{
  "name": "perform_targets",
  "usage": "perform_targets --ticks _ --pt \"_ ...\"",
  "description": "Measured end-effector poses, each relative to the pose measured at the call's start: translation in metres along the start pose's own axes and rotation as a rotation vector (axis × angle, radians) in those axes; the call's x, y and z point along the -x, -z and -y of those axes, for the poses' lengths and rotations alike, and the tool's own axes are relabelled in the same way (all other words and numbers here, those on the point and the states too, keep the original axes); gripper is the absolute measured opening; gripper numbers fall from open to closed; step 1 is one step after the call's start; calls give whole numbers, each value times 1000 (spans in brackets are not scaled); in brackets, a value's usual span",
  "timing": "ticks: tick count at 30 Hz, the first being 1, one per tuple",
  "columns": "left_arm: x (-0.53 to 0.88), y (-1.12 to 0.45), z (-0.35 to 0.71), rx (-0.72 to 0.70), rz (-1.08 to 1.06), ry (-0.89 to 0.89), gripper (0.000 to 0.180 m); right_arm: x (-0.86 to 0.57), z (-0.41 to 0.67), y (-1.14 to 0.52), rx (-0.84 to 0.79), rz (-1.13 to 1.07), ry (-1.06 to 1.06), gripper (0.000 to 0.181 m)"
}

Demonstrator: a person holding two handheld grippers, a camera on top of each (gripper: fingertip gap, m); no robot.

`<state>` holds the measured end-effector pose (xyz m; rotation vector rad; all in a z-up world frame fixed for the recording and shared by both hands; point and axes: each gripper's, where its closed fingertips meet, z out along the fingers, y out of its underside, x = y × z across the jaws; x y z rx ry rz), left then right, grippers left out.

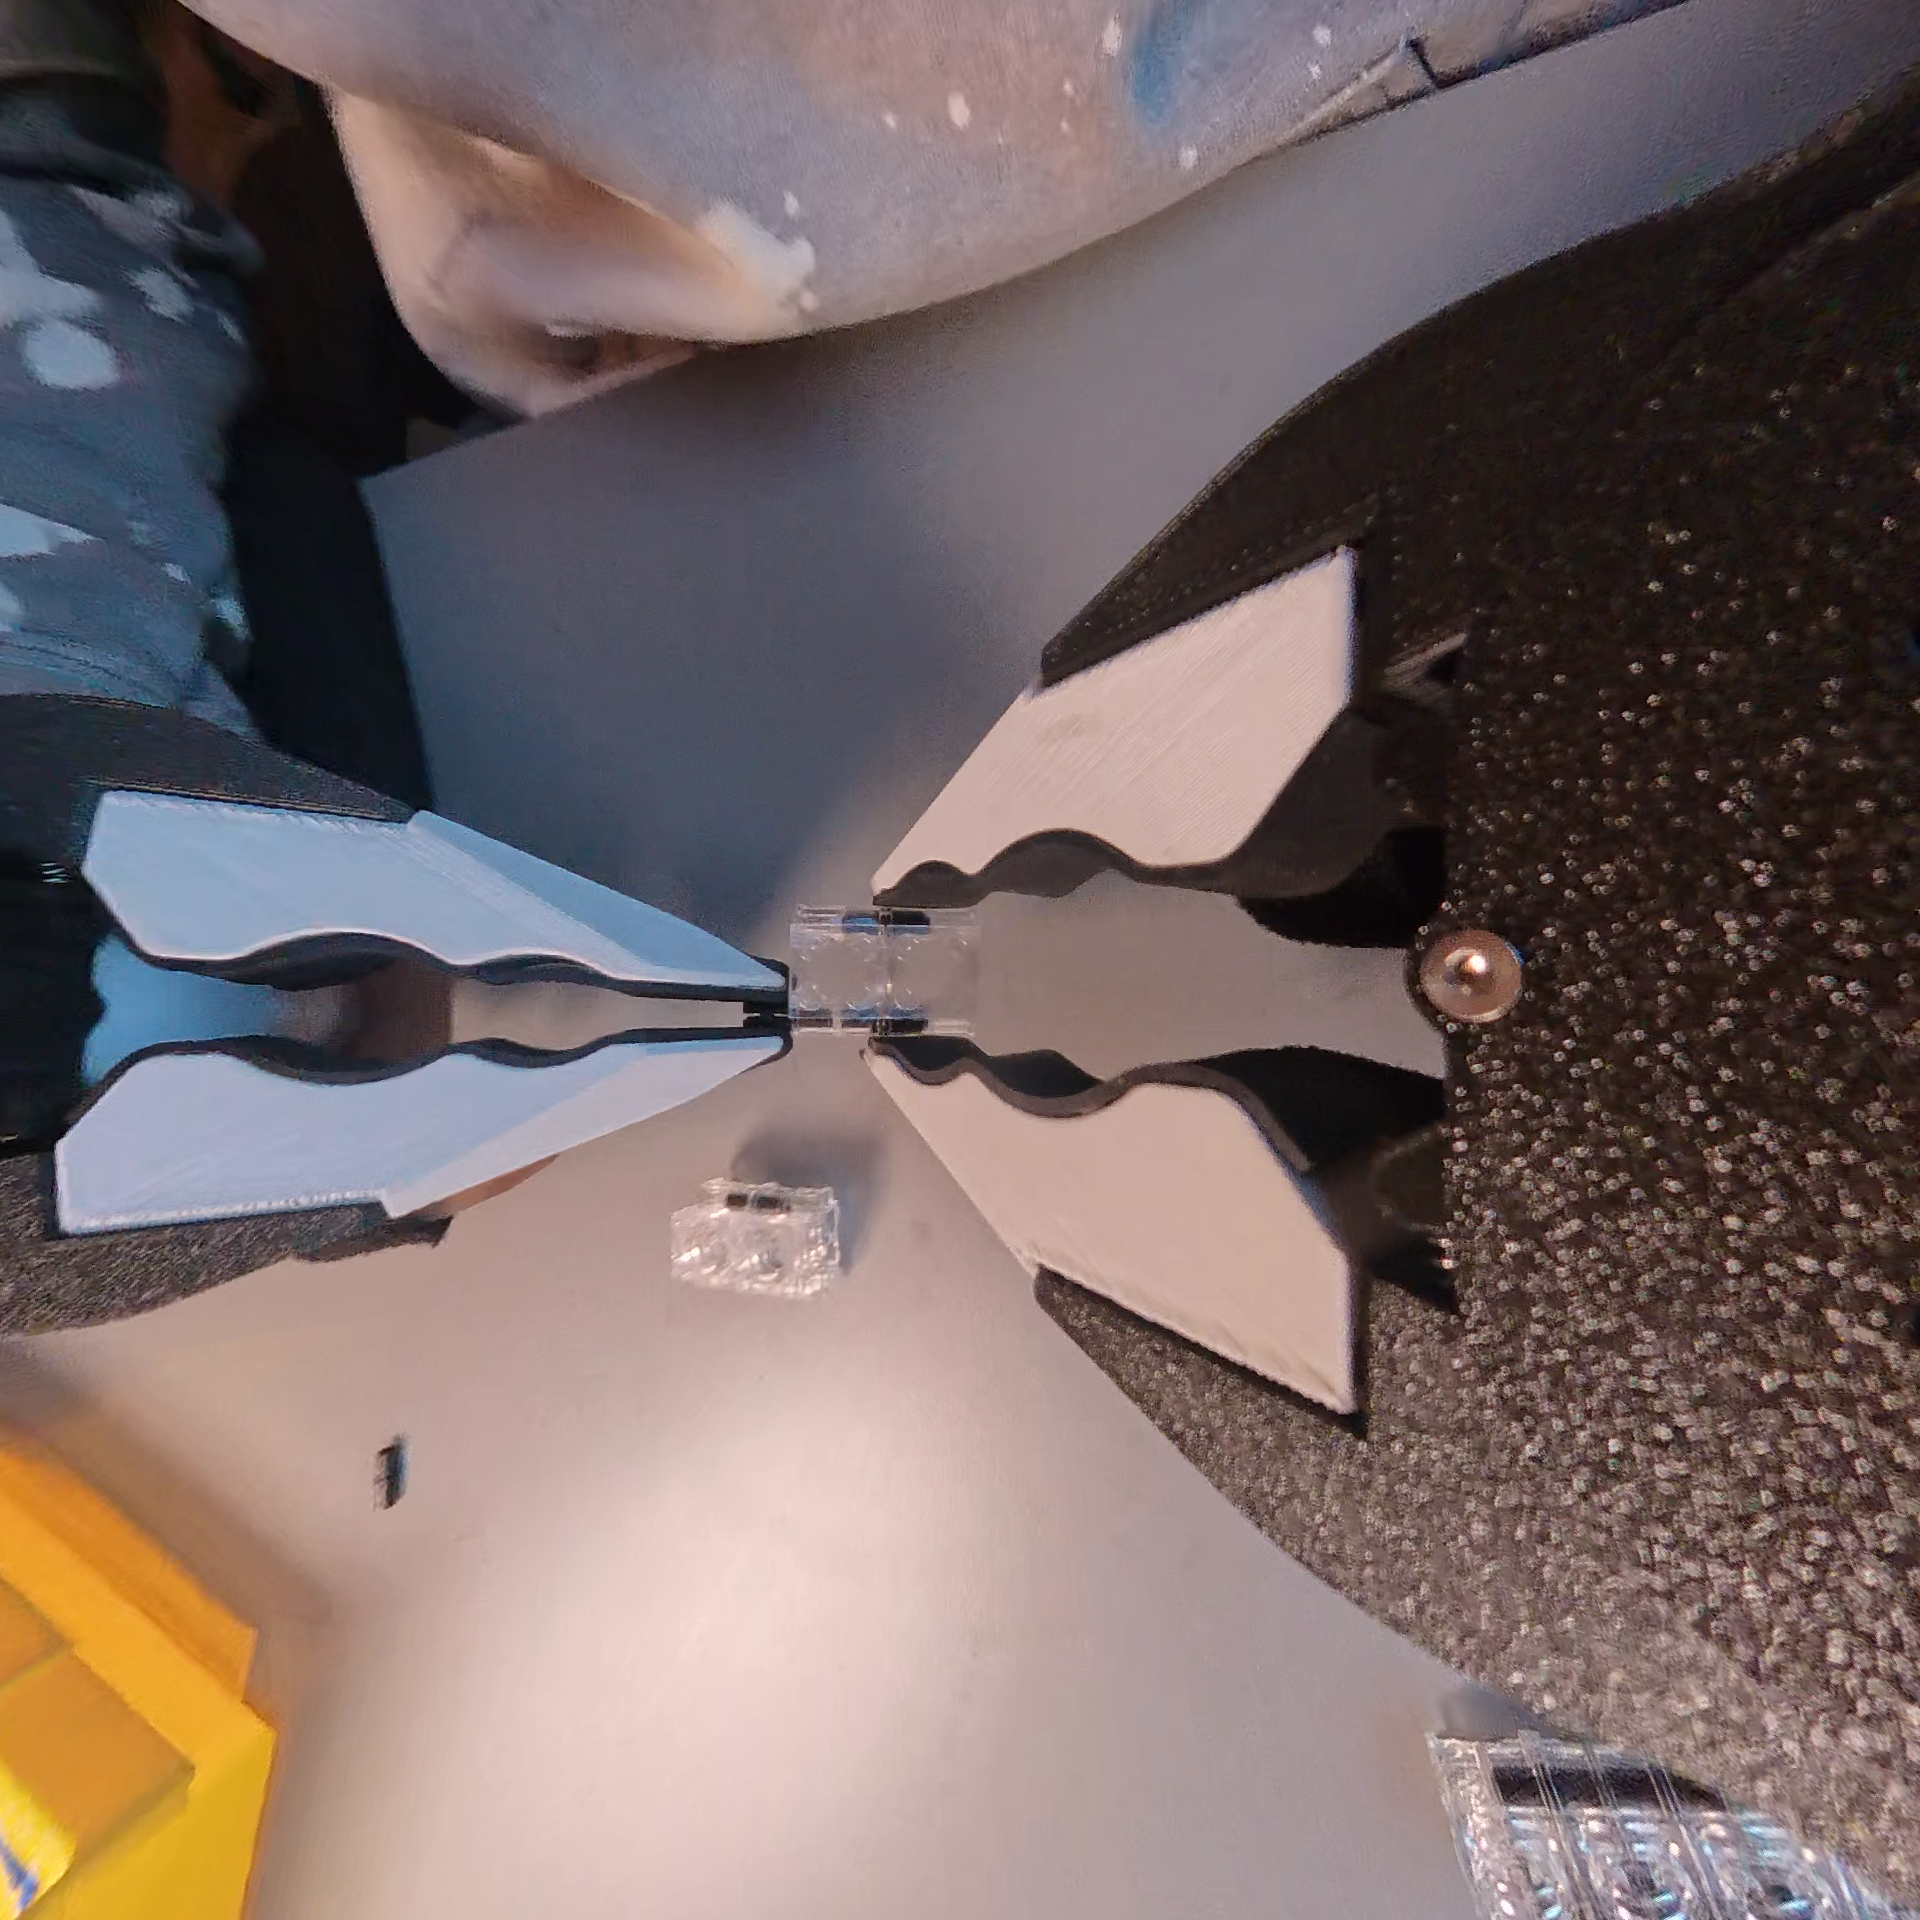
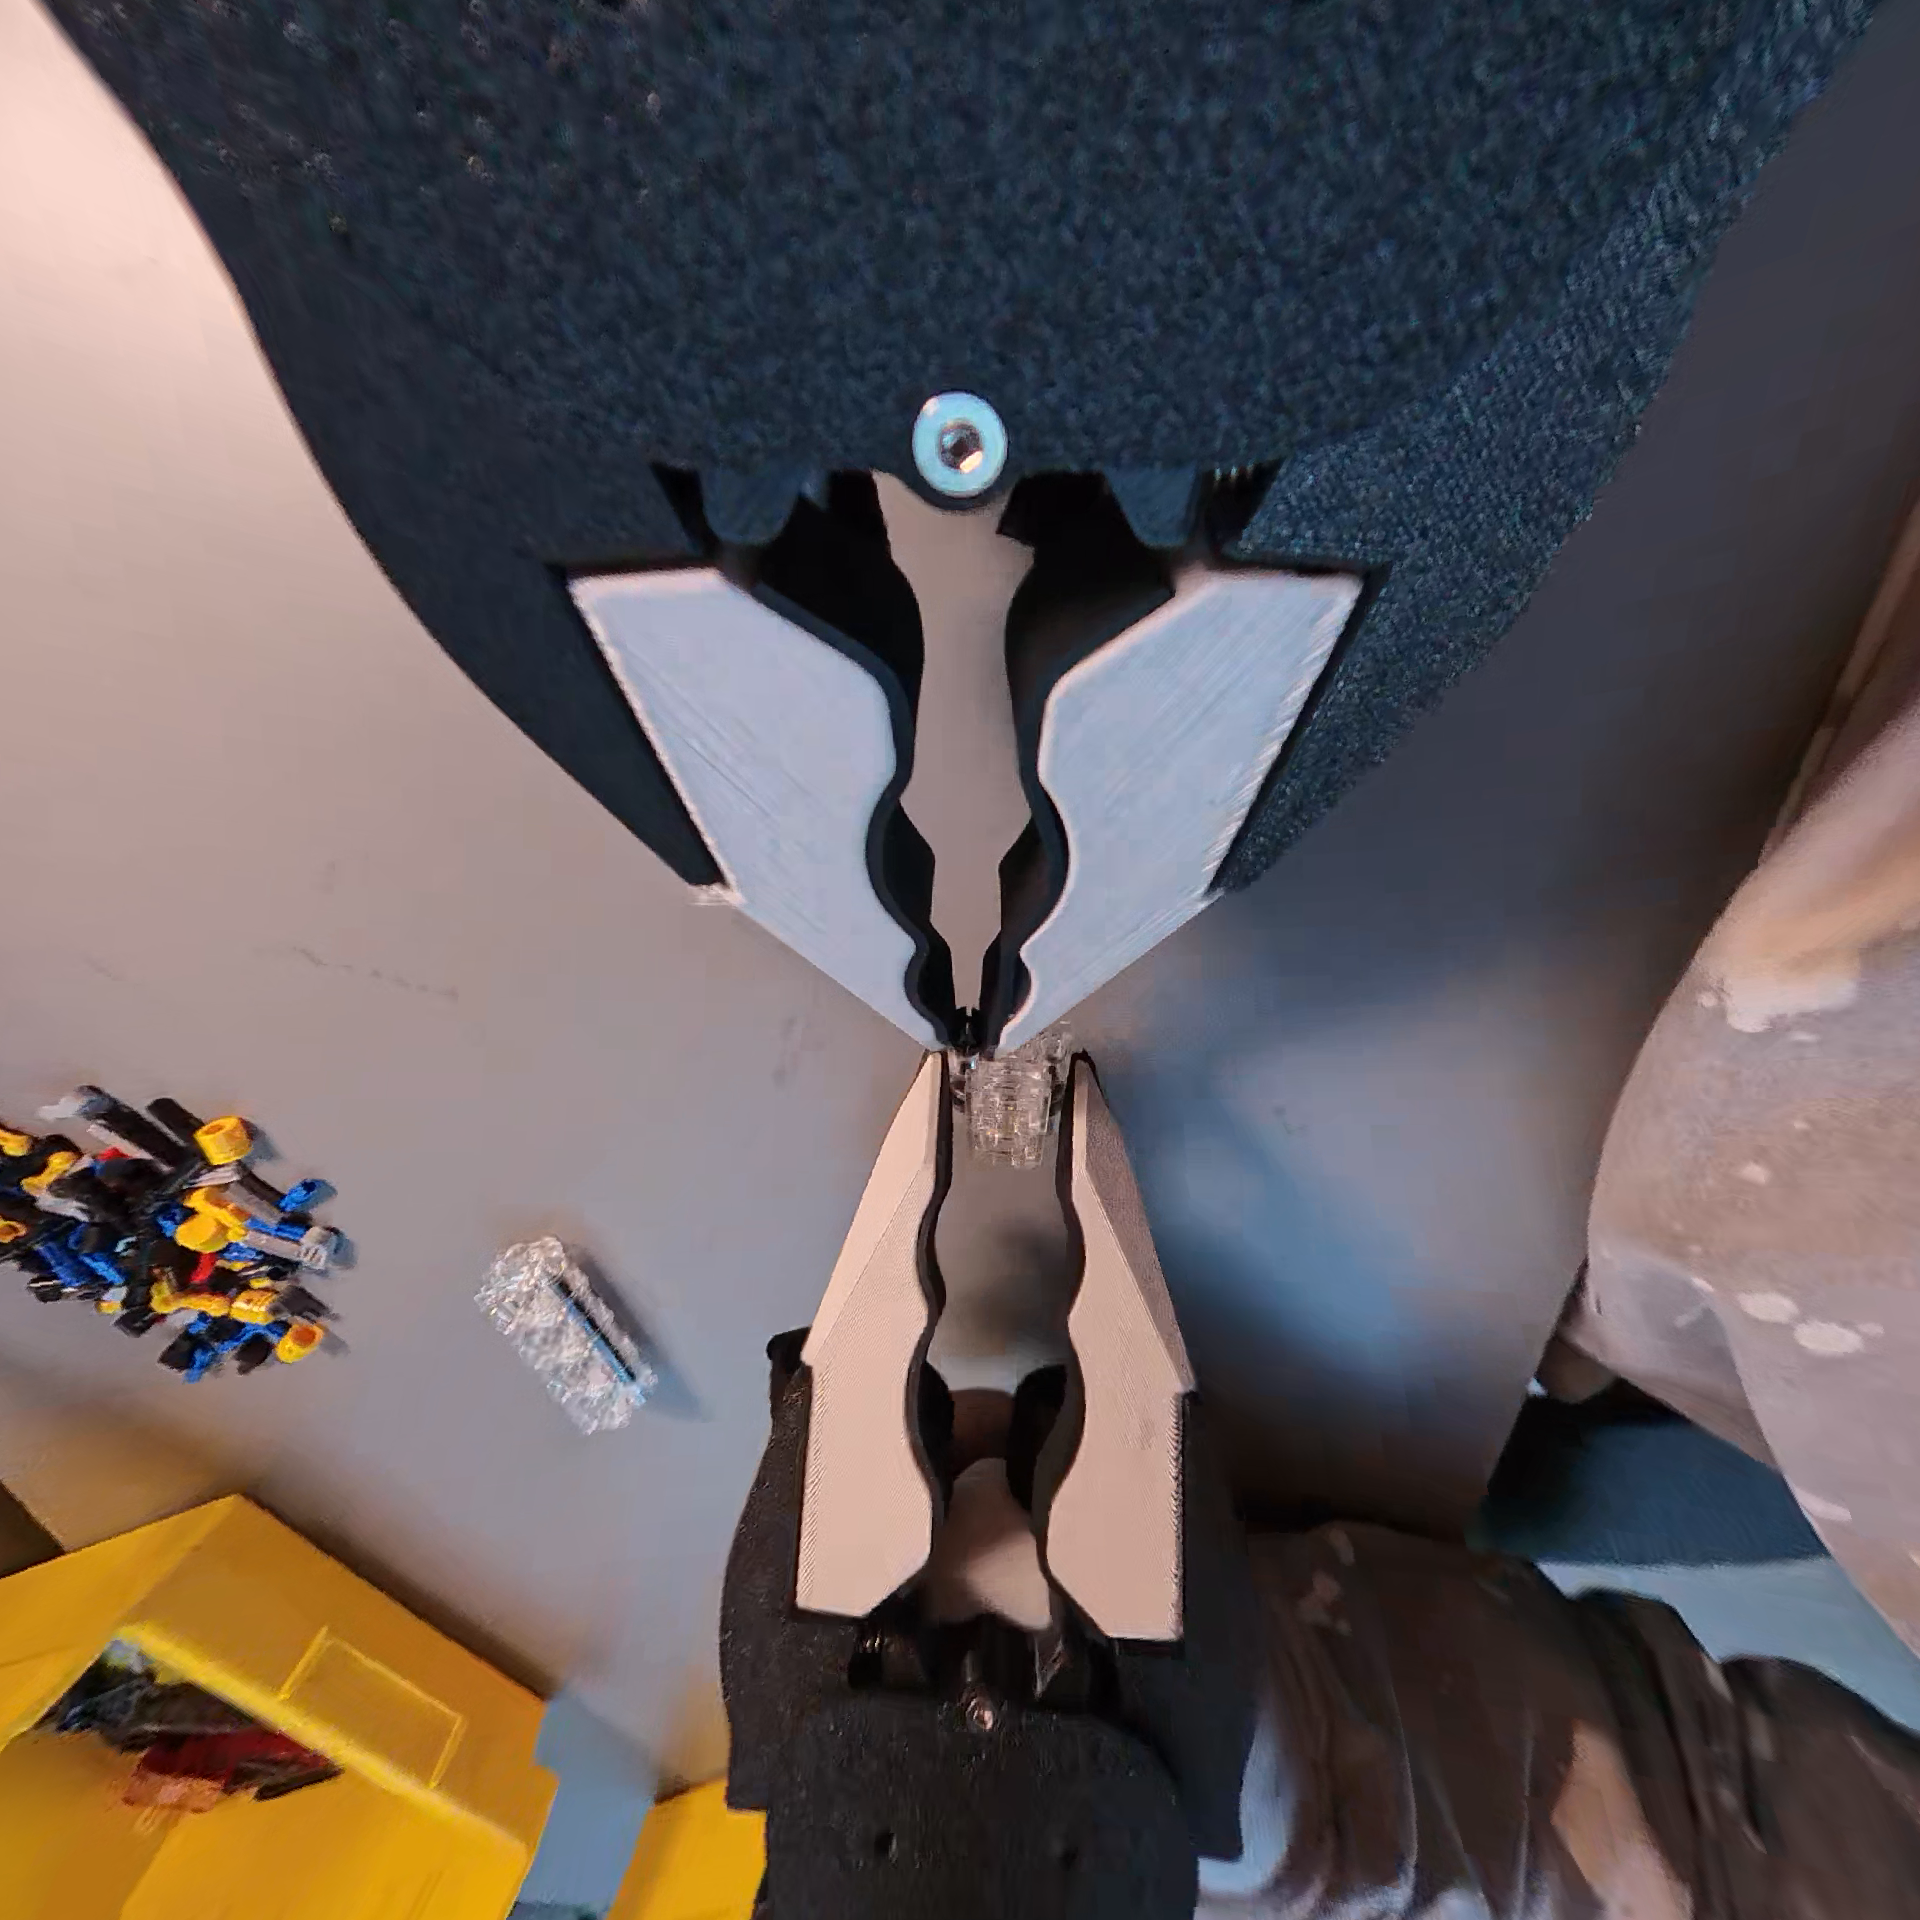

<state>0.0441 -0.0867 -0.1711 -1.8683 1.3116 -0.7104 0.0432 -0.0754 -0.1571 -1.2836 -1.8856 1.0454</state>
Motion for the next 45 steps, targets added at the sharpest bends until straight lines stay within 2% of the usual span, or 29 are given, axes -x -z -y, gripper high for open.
perform_targets --ticks 6,7,9,12,14,16,19,24,31,33,34,36,39,42,45 --pt "4 16 23 -163 -61 113 21 -6 27 13 -173 -11 -55 5" --pt "7 21 30 -207 -78 160 22 -12 34 17 -213 -44 -51 9" --pt "20 31 40 -308 -78 278 22 -20 49 27 -285 -104 -4 43" --pt "26 48 57 -488 -203 472 21 -28 65 31 -326 -280 145 63" --pt "25 53 65 -566 -283 560 21 -32 66 23 -260 -424 288 74" --pt "23 54 71 -616 -353 629 21 -32 69 15 -214 -517 401 70" --pt "19 55 77 -655 -411 673 21 -35 76 13 -193 -610 478 47" --pt "18 61 83 -714 -487 740 21 -33 83 14 -232 -594 413 44" --pt "19 55 77 -647 -430 695 22 -32 74 9 -230 -527 349 45" --pt "30 48 67 -546 -277 602 21 -37 66 7 -200 -502 330 49" --pt "34 46 61 -482 -195 536 22 -39 63 8 -195 -465 293 60" --pt "43 41 38 -300 -35 407 22 -49 48 16 -150 -394 176 67" --pt "50 33 -5 -23 122 256 22 -83 7 46 -20 -430 51 48" --pt "45 29 -29 115 129 217 22 -122 -40 89 135 -589 -50 34" --pt "44 27 -45 214 133 190 22 -135 -89 118 254 -628 -242 28"
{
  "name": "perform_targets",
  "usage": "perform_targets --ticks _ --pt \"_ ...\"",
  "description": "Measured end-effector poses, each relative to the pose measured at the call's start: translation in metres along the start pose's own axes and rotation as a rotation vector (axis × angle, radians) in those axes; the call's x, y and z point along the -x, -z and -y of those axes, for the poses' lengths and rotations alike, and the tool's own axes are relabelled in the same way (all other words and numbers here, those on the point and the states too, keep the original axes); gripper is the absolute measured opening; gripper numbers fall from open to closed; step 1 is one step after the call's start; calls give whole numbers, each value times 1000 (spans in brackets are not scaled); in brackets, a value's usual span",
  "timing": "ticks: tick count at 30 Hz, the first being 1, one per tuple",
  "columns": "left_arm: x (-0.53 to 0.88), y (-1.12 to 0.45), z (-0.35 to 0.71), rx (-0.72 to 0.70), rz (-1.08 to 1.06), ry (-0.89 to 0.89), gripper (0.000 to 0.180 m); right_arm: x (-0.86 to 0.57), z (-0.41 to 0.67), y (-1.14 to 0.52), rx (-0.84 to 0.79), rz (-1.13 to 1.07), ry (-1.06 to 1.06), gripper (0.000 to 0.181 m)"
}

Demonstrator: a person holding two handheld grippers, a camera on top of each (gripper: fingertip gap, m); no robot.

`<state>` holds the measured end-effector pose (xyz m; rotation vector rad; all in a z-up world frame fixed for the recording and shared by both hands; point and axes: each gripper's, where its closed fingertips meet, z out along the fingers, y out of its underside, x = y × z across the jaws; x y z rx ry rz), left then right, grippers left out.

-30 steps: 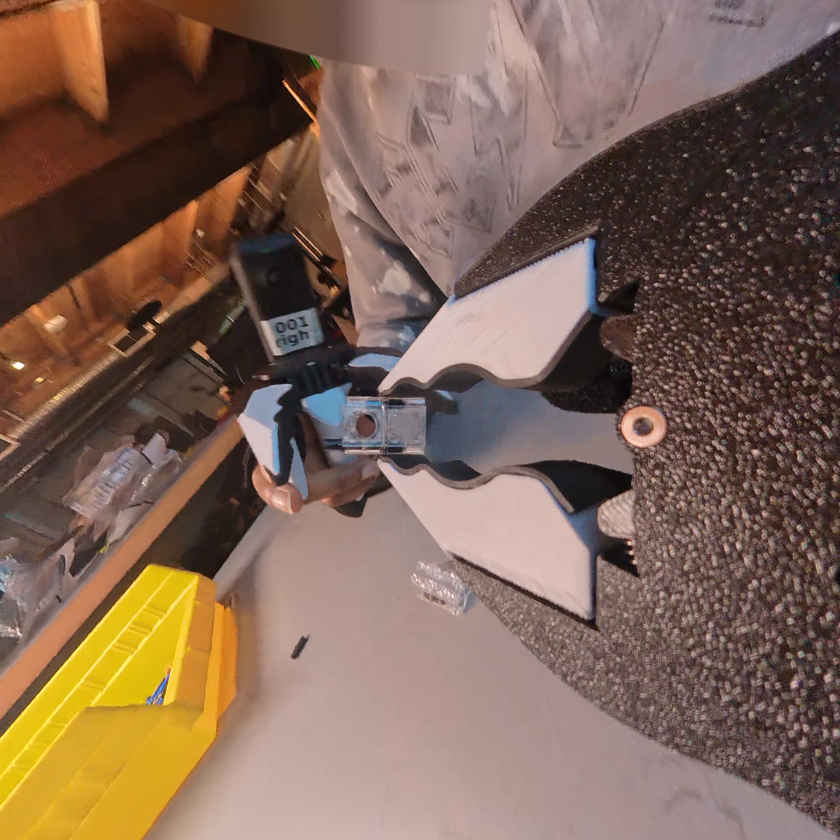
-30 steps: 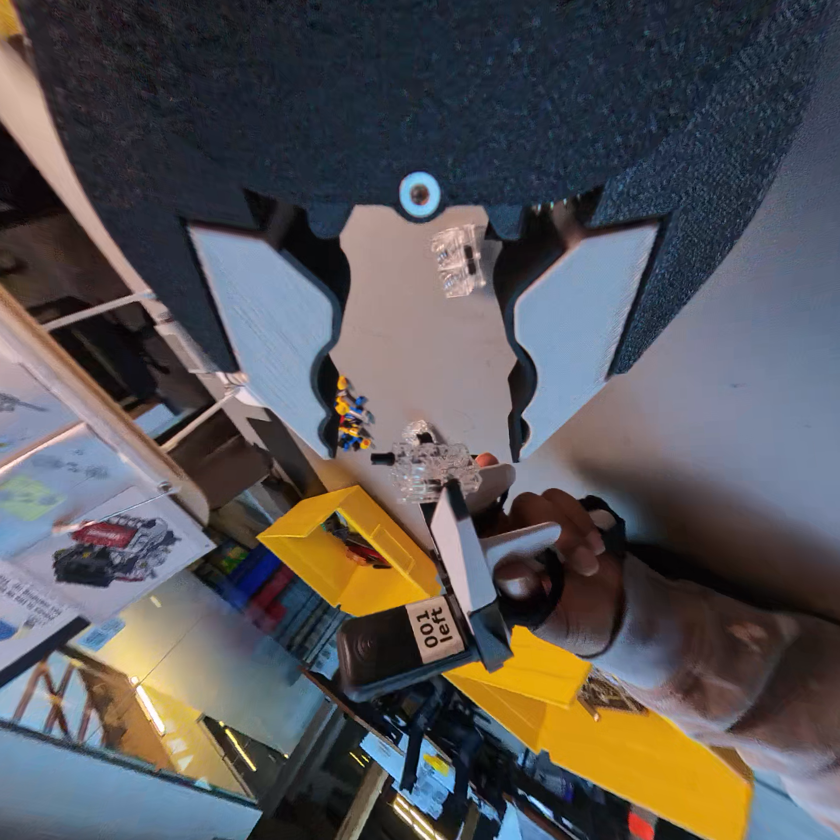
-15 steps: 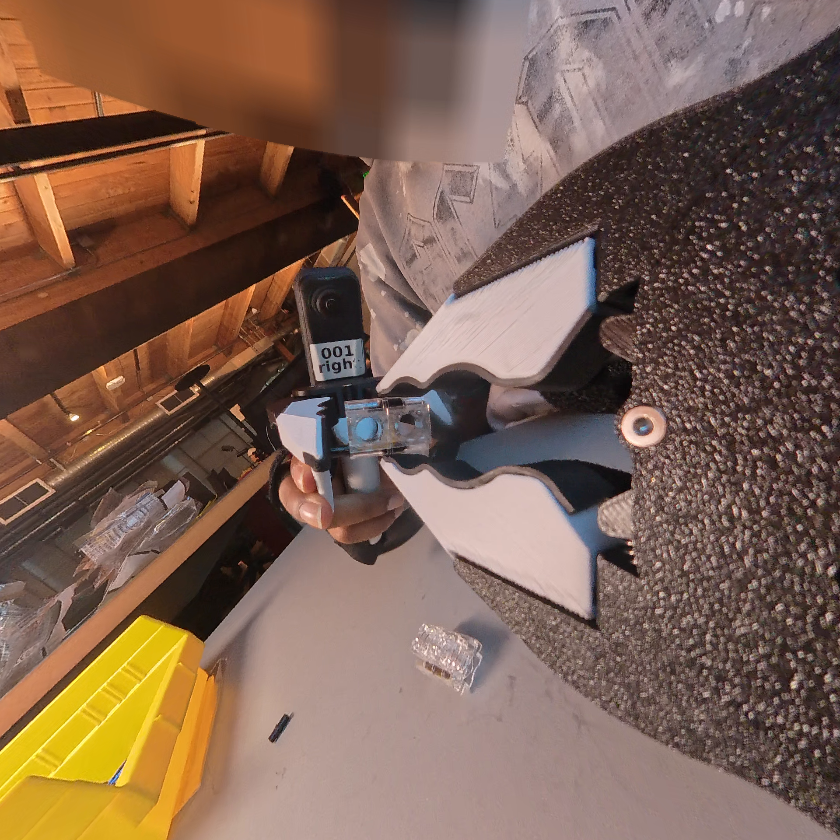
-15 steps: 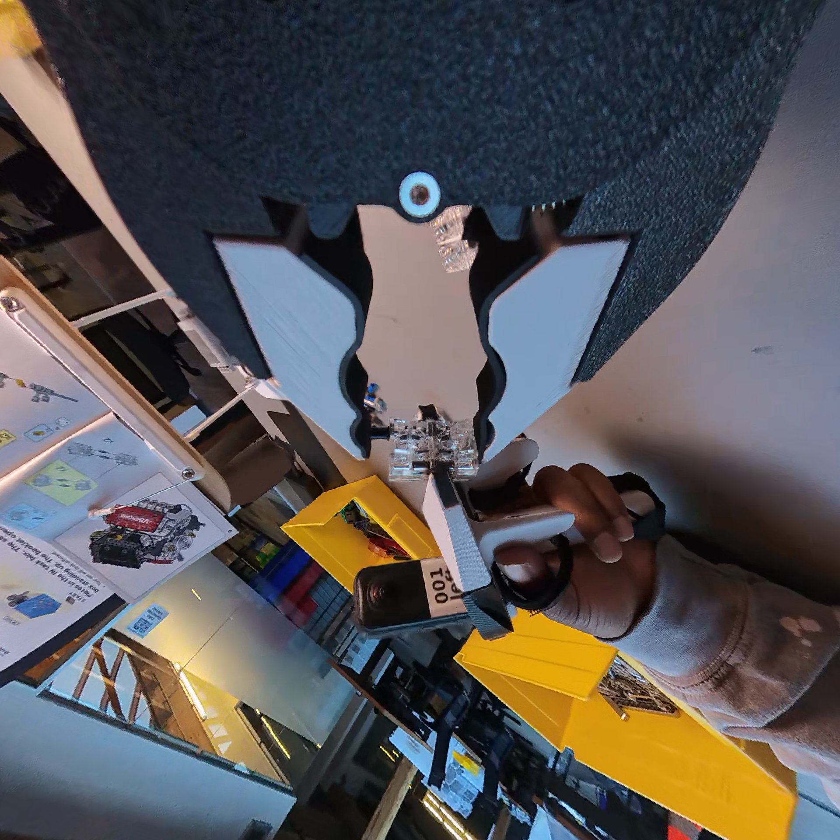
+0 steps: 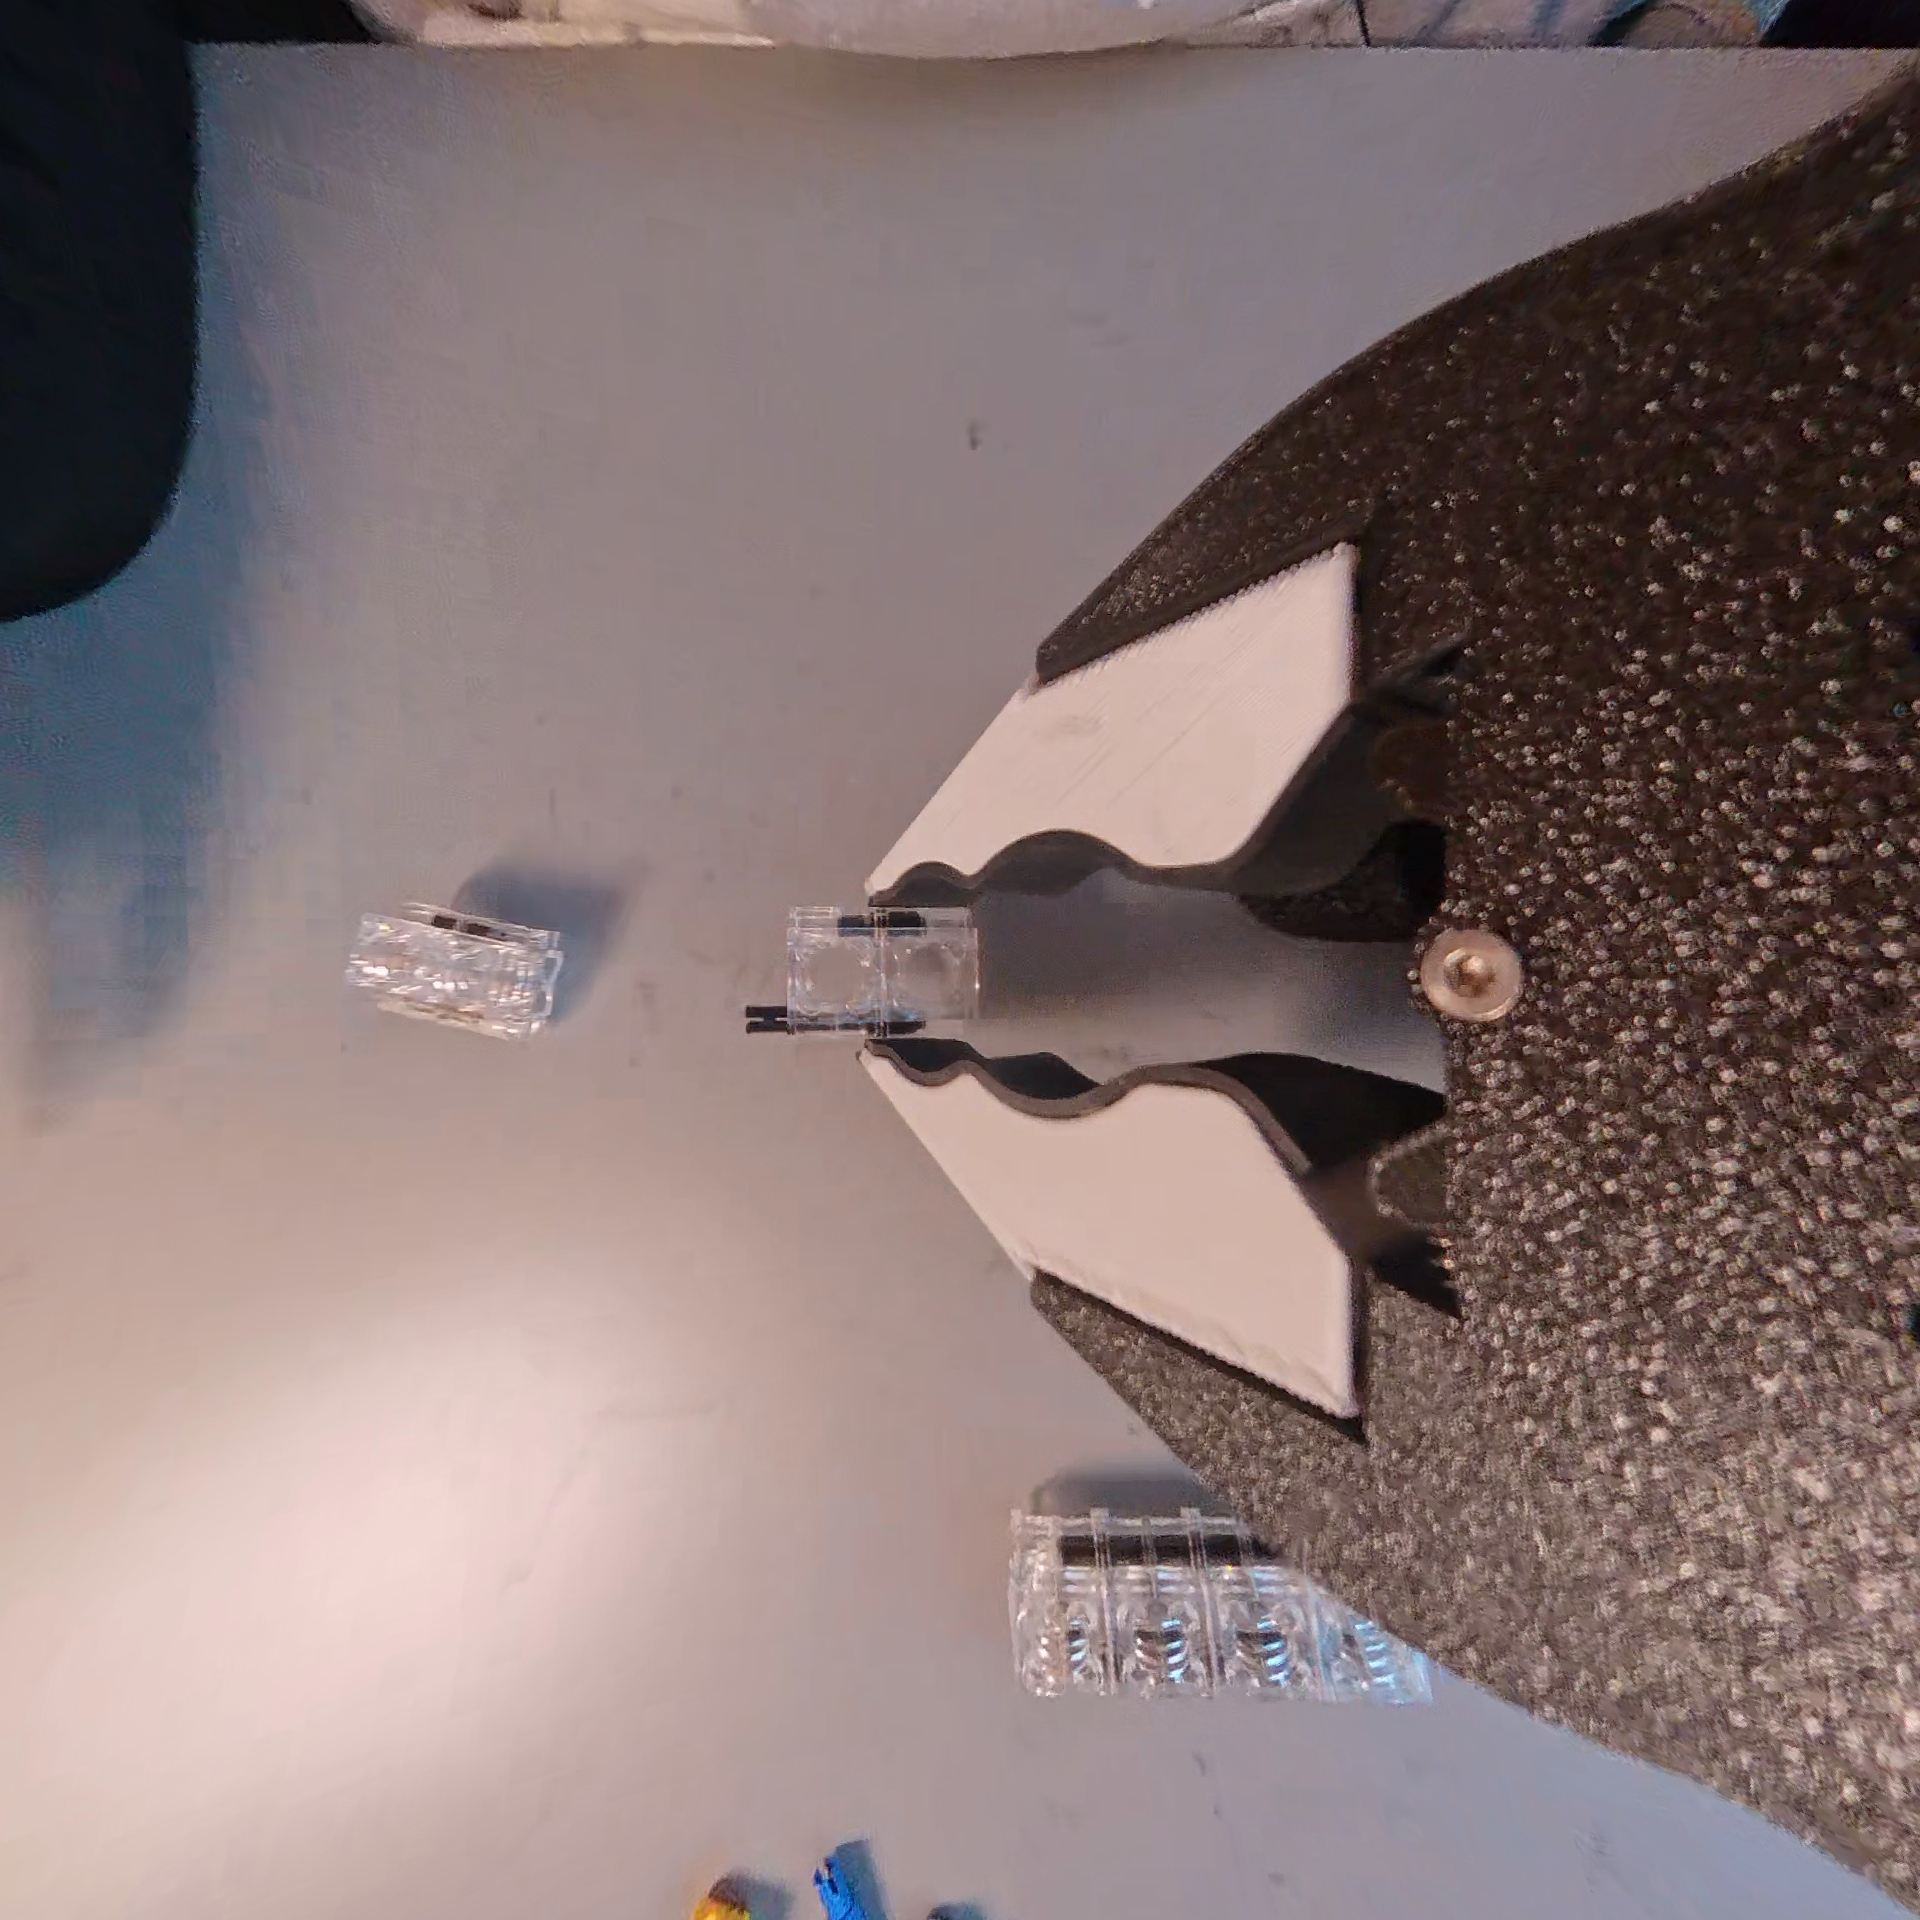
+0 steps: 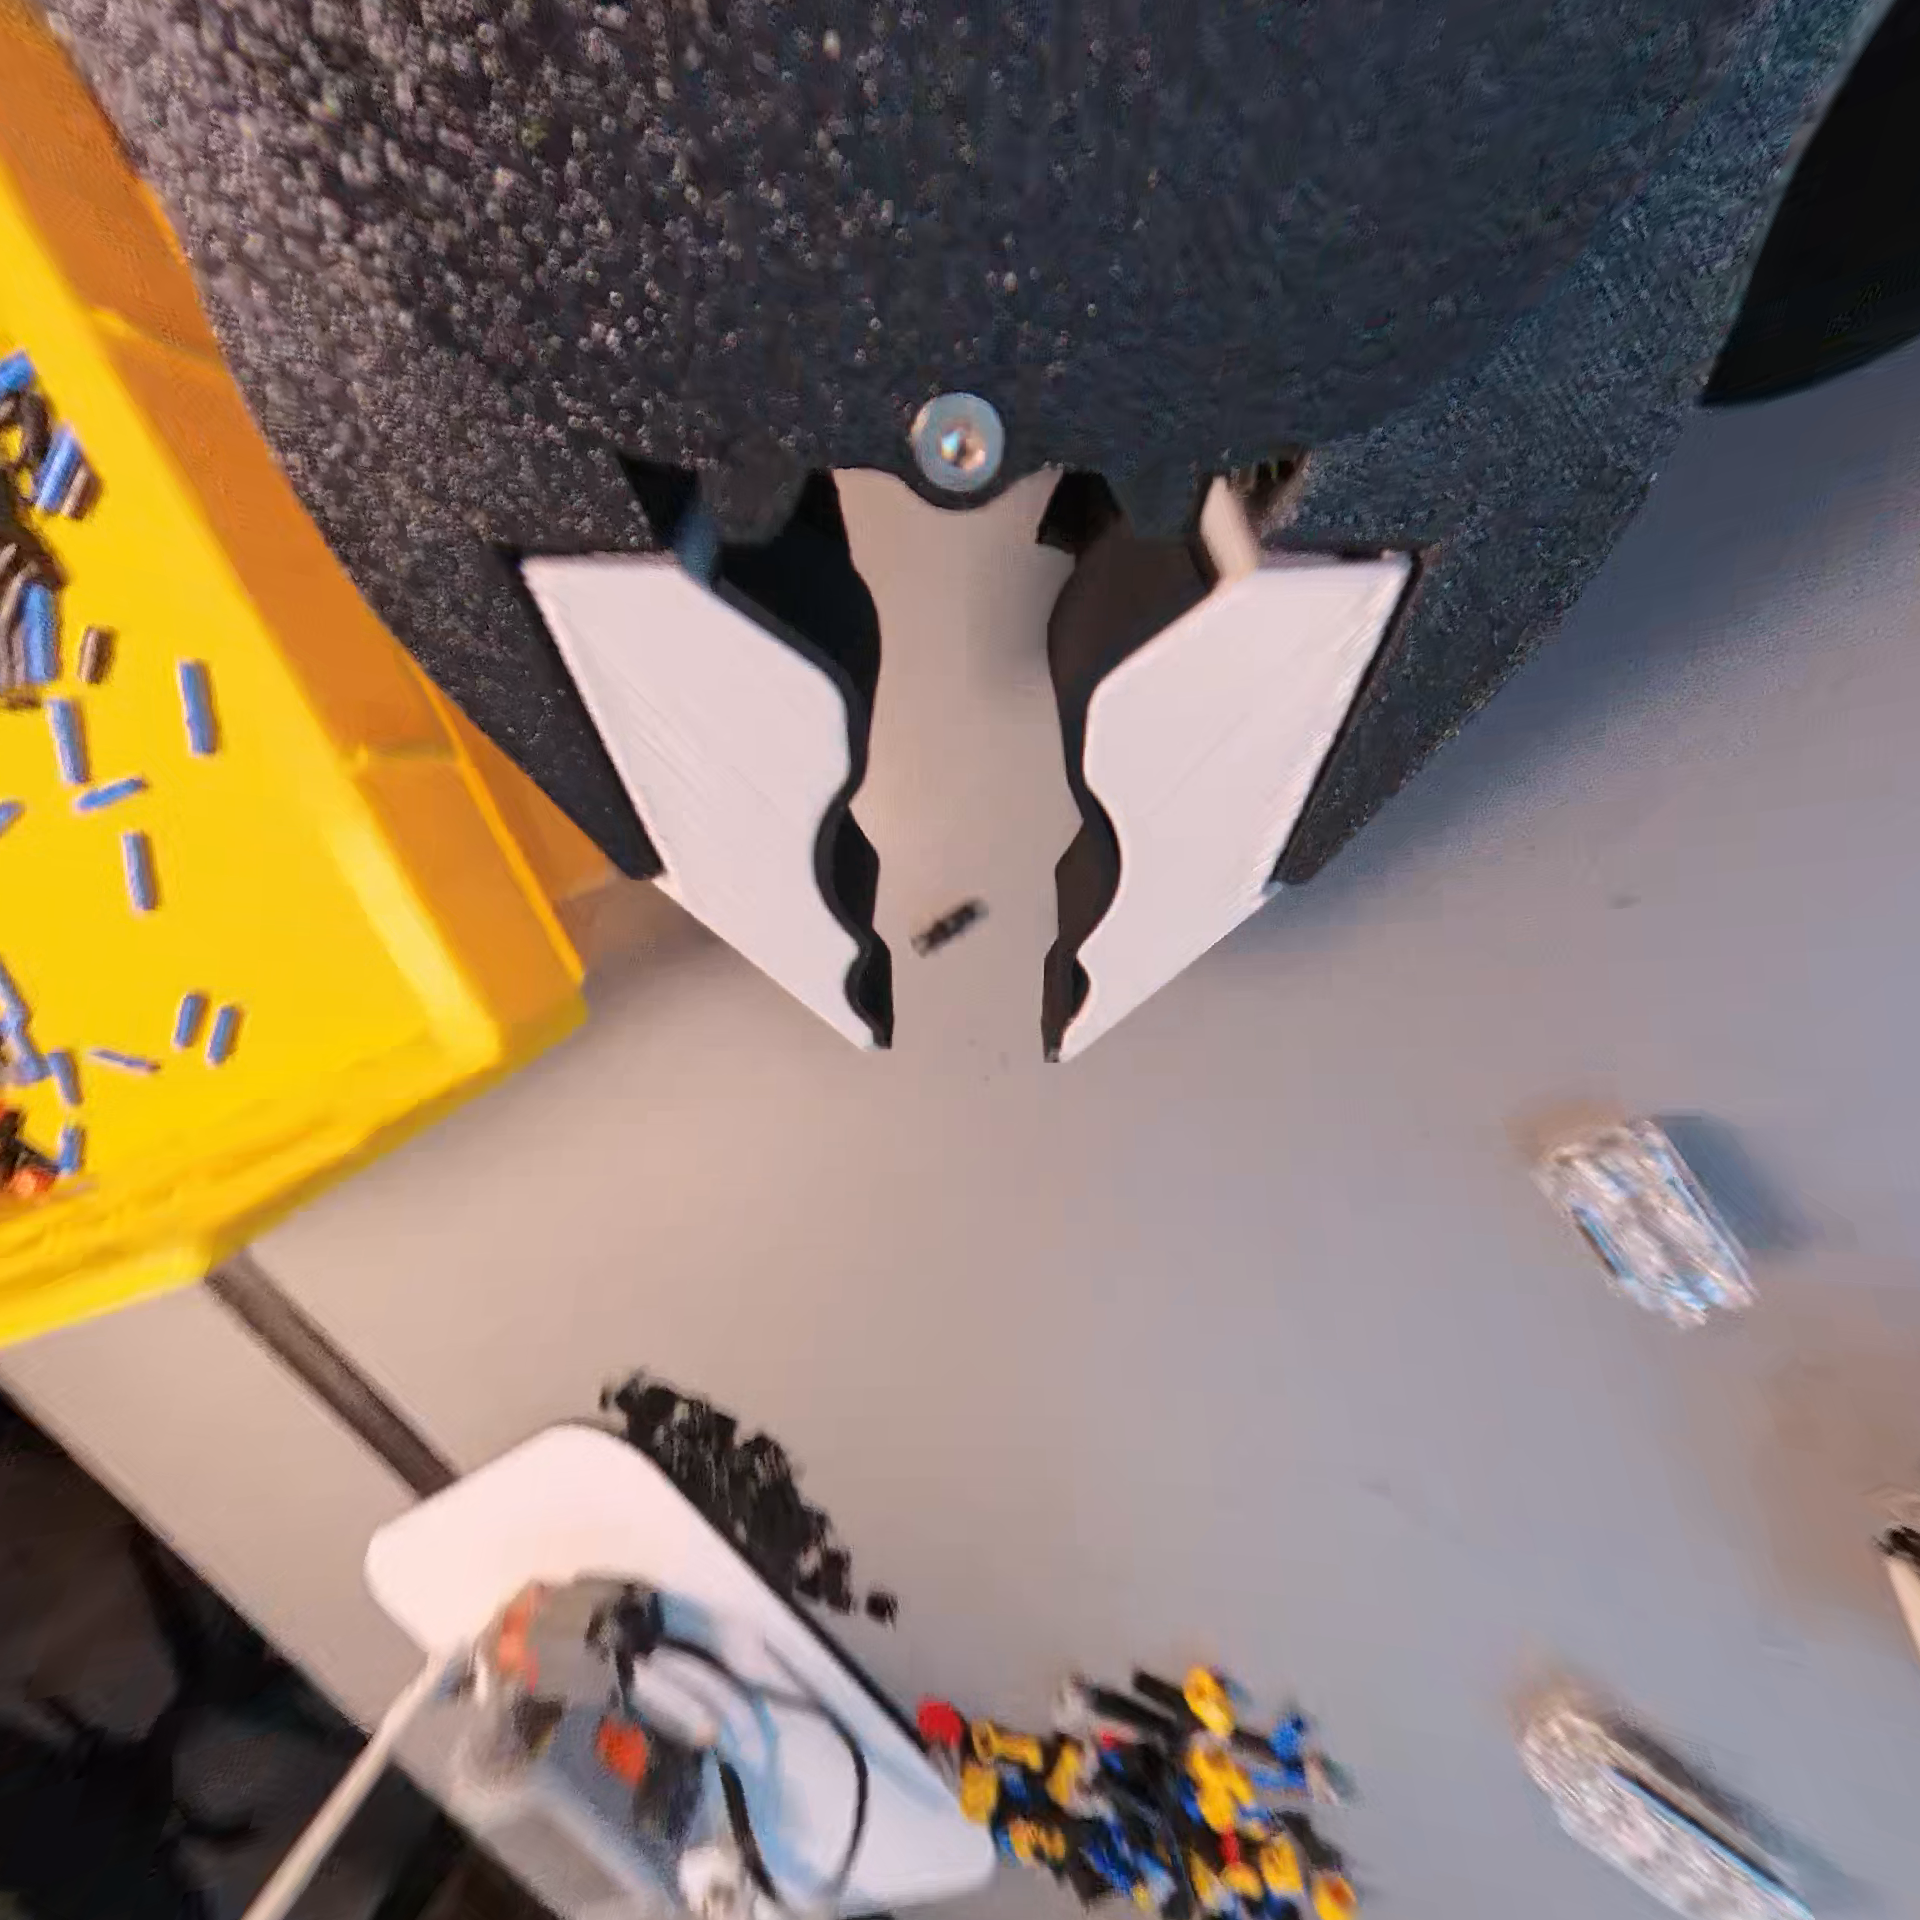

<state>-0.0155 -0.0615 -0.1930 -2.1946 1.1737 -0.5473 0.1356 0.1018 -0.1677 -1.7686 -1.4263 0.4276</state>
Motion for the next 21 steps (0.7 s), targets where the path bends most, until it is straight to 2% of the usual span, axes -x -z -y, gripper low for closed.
perform_targets --ticks 2,6,9,14,16,19,21 --pt "0 -2 -3 18 13 -16 22 -6 -27 -3 92 28 -96 28" --pt "-1 -7 -6 45 30 -42 22 -4 -34 -11 107 62 -191 22" --pt "-1 -7 -6 48 39 -52 22 -3 -35 -15 125 60 -186 9" --pt "-2 -8 -6 51 44 -68 22 -1 -34 -16 124 70 -181 4" --pt "-3 -8 -6 48 42 -67 22 11 -20 -14 51 107 -71 4" --pt "1 -4 -6 23 35 -41 23 58 30 -2 -183 218 152 4" --pt "2 3 2 -42 8 -3 23 92 60 6 -315 270 244 4"
